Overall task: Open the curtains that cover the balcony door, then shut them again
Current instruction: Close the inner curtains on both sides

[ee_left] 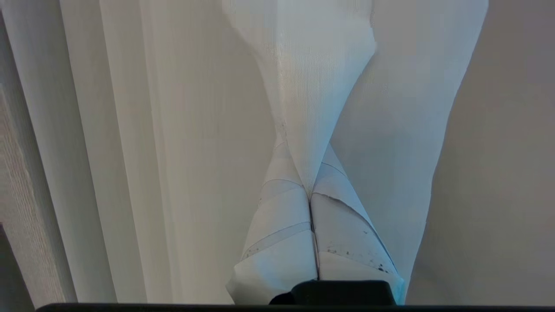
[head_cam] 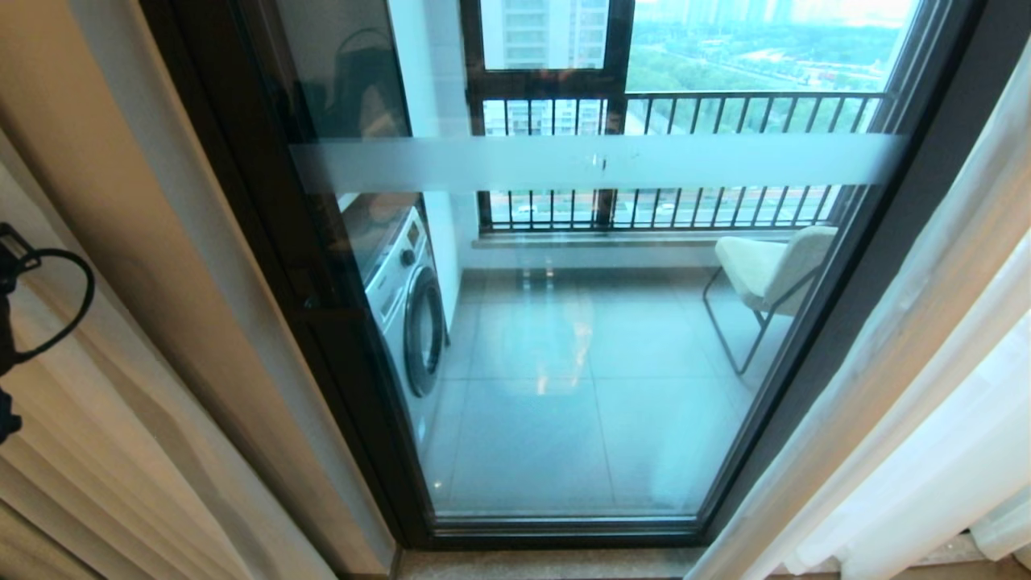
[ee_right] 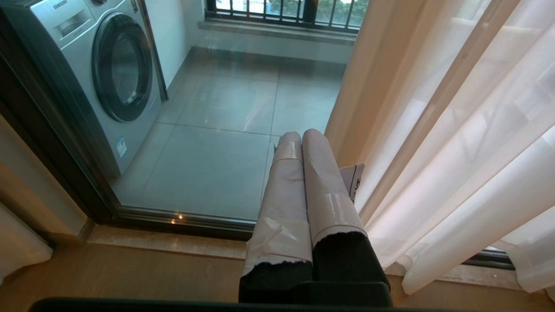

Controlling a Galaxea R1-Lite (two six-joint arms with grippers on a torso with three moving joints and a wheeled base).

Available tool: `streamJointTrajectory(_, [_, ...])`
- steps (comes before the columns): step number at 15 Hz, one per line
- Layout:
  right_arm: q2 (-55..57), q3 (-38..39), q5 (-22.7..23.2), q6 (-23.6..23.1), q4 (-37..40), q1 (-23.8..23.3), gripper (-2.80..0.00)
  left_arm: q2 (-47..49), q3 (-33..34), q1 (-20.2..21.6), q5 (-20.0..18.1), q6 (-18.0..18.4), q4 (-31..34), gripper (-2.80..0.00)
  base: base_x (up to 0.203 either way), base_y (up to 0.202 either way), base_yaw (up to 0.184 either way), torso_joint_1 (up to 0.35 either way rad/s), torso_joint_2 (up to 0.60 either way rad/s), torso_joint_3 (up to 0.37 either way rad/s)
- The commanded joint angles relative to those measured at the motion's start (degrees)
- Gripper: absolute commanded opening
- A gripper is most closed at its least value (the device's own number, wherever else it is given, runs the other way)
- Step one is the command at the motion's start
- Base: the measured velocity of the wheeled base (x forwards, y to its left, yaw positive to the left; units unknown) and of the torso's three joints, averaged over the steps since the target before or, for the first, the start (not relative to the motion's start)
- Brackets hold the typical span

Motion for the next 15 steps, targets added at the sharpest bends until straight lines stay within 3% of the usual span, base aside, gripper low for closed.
streamJointTrajectory(1, [0.07,0.0,0.09,-0.04,0.0,0.09,-2.8,-1.42,0.1,-0.03,0.04,0.05,-0.51,-2.8,0.0,0.0,0.0,0.0,0.0,0.0])
streamJointTrajectory(4, [0.07,0.0,0.01,-0.04,0.0,0.01,-2.8,-3.88,0.88,-0.42,-0.07,0.0,-0.51,-2.8,0.0,0.0,0.0,0.0,0.0,0.0])
streamJointTrajectory(8, [0.07,0.0,0.02,-0.04,0.0,0.01,-2.8,-8.54,7.17,-1.96,-0.41,-0.1,-0.51,-2.8,0.0,0.0,0.0,0.0,0.0,0.0])
streamJointTrajectory(12, [0.07,0.0,0.09,-0.04,0.0,0.01,-2.8,-12.8,9.72,-4.33,-4.42,0.06,-0.44,-2.8,0.0,0.0,0.0,0.0,0.0,0.0])
streamJointTrajectory(15, [0.07,0.0,0.01,-0.04,0.0,0.01,-2.8,-15.19,11.29,-6.84,-4.9,0.59,-0.42,-2.8,0.0,0.0,0.0,0.0,0.0,0.0])
